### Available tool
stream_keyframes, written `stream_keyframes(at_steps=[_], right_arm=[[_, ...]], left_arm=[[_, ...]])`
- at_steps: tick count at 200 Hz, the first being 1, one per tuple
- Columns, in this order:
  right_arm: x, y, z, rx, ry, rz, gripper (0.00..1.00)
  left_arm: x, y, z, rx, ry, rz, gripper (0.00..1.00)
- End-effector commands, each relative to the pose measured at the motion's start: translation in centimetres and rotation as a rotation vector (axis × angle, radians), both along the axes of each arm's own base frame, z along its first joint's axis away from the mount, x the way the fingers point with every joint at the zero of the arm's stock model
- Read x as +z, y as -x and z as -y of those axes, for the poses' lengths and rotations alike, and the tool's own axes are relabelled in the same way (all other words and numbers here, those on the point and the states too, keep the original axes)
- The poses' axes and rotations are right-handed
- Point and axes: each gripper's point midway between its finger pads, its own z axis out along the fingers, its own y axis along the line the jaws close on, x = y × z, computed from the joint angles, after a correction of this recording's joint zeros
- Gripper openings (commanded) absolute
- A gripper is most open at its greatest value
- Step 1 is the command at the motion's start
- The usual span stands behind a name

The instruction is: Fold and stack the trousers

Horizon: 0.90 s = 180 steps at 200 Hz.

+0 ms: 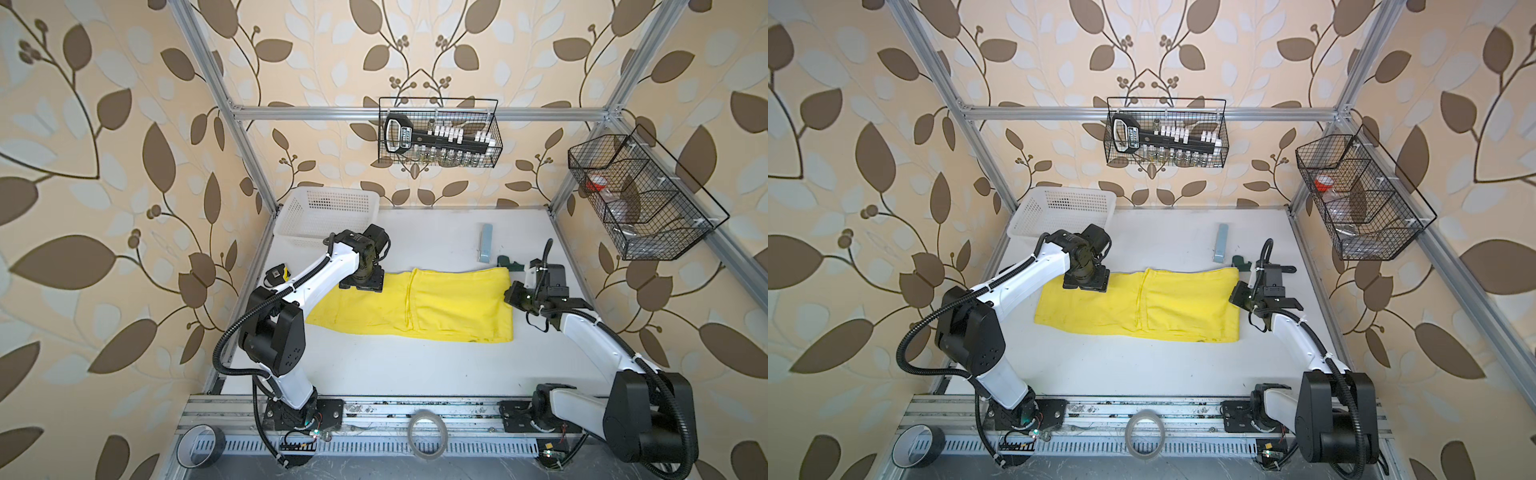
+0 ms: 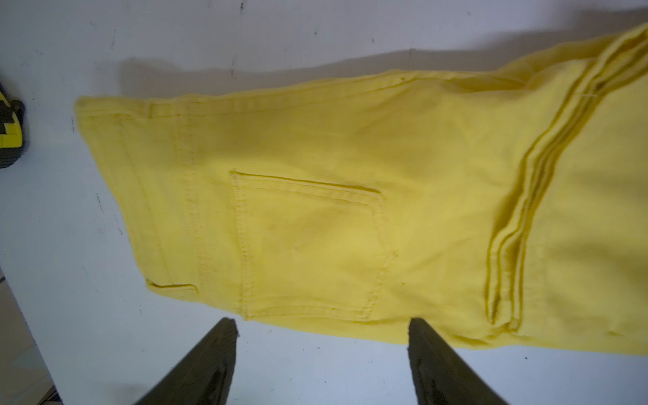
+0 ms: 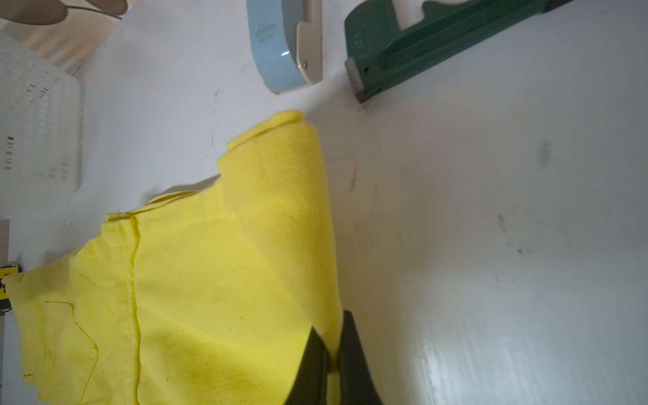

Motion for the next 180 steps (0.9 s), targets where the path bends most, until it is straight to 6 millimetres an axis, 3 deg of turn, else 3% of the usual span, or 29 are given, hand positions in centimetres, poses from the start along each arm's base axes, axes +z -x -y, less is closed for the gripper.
stream_keyframes(at_steps=[1, 22, 68, 111, 156, 180], right_arm=[[2.9, 0.4, 2.2, -0.005, 0.077, 0.009, 0.00], [4.7, 0.0, 3.0, -0.043, 0.086, 0.024, 0.00], [11.4, -1.5, -0.2, 0.006, -0.032, 0.152, 0.00], [15.3, -1.4, -7.2, 0.100, -0.178, 0.173, 0.03], [18.0, -1.2, -14.9, 0.174, -0.331, 0.180, 0.03], [18.9, -1.1, -18.9, 0.197, -0.435, 0.175, 0.03]], left_arm=[[1.0, 0.9, -2.1, 0.022, -0.011, 0.004, 0.78], [0.6, 1.1, -3.3, 0.070, 0.018, -0.002, 0.78], [-1.6, 2.2, -5.2, 0.183, 0.106, -0.035, 0.77], [-5.0, 4.3, -5.1, 0.257, 0.185, -0.107, 0.72], [-6.0, 5.2, -8.2, 0.377, 0.168, -0.089, 0.68], [-7.2, 5.6, -8.0, 0.398, 0.209, -0.112, 0.65]])
